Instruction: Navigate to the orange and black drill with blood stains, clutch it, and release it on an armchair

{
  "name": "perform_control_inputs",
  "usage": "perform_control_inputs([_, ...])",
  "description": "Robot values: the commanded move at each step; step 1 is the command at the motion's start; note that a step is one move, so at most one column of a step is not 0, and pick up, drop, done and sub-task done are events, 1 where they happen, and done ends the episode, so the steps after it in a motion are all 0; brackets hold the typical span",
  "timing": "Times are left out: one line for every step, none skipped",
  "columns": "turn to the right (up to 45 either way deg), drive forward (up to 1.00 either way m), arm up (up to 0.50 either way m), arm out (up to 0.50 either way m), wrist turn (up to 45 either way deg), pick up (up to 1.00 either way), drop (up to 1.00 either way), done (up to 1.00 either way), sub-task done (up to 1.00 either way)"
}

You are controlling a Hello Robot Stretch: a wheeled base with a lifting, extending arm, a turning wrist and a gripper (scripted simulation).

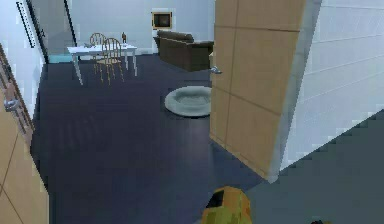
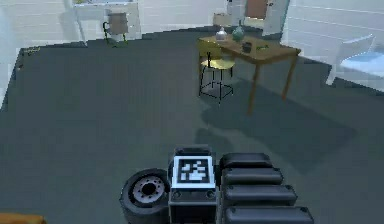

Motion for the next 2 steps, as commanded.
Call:
perform_control_inputs([-15.0,0.00,0.00,0.00,0.0,0.00,0.00,0.00,0.00])
perform_control_inputs([-3.0,0.00,0.00,0.00,0.0,0.00,0.00,0.00,0.00])
